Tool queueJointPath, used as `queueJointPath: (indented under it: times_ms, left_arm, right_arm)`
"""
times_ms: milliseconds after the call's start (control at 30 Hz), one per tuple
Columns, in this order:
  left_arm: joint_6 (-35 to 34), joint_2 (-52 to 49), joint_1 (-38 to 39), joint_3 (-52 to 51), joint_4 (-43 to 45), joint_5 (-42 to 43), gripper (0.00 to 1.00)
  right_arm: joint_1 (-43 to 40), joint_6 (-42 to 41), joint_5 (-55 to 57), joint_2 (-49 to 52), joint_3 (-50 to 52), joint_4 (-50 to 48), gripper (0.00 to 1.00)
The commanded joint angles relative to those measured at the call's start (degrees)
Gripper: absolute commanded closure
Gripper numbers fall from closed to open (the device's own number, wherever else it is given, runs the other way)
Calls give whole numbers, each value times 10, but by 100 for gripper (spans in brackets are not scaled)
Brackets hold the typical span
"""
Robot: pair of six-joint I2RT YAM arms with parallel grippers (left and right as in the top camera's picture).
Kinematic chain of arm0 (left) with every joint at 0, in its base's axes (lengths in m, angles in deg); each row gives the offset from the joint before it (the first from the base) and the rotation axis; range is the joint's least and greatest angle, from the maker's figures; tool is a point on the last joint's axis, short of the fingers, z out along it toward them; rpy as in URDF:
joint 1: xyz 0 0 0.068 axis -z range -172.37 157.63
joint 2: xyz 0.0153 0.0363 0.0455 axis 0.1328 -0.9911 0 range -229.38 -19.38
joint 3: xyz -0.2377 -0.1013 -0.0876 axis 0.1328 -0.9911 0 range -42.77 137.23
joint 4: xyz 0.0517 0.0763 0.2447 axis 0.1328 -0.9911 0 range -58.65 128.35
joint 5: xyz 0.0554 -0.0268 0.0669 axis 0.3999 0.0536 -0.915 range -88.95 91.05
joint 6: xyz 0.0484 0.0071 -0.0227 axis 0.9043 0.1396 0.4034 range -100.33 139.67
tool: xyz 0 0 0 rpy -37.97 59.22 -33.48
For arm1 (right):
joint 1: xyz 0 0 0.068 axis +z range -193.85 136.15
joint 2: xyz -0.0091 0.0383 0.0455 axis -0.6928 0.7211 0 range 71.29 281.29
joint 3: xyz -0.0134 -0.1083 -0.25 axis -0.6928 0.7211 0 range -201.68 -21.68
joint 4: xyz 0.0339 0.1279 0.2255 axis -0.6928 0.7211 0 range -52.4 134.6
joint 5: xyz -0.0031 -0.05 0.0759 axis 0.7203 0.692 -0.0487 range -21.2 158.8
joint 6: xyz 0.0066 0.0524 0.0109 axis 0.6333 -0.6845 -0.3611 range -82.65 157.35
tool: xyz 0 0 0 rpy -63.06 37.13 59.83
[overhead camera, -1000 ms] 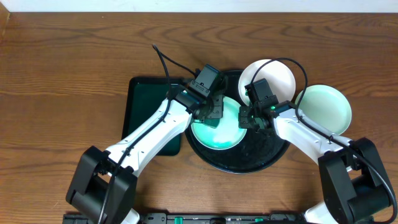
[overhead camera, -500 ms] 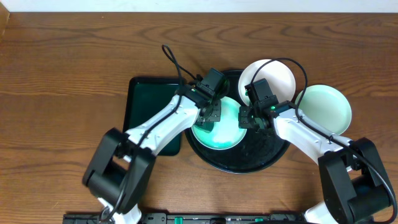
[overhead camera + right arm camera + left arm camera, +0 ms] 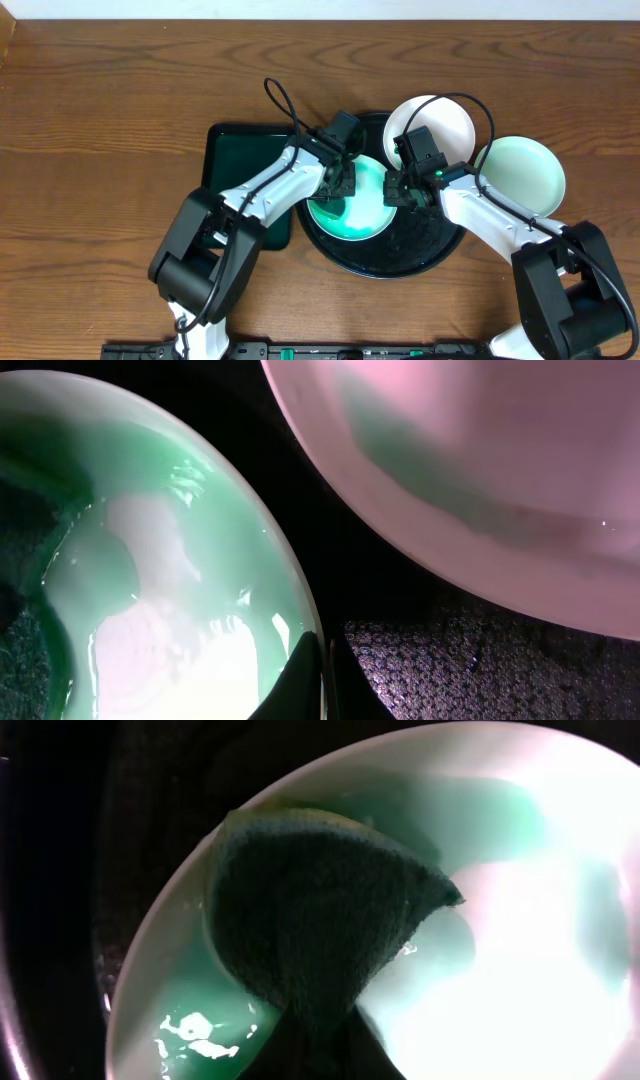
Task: Clean dirty plates on tray and stack at the side
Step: 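Scrub the pale green plate with the sponge in the left gripper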
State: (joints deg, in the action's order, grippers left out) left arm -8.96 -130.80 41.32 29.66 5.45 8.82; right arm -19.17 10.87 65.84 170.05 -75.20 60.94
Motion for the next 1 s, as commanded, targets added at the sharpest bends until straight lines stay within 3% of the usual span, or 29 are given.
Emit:
queueJointPath:
  times_ms: [0, 167, 467, 867, 967]
  left_arm:
    - [15, -40, 12, -11, 7, 144, 93]
    - [20, -28, 12, -10, 26, 195, 93]
    - [24, 47, 10, -10, 40, 191, 93]
    - [13, 87, 10, -11, 4, -53, 93]
    - [7, 87, 10, -11, -3, -79, 93]
  right_arm:
    - [5, 4, -3, 11, -6, 0, 99]
    - [5, 4, -3, 11, -6, 0, 99]
    - [5, 4, -3, 11, -6, -2, 99]
    - [5, 4, -5, 11, -6, -2, 99]
    - [5, 4, -5, 11, -6, -2, 99]
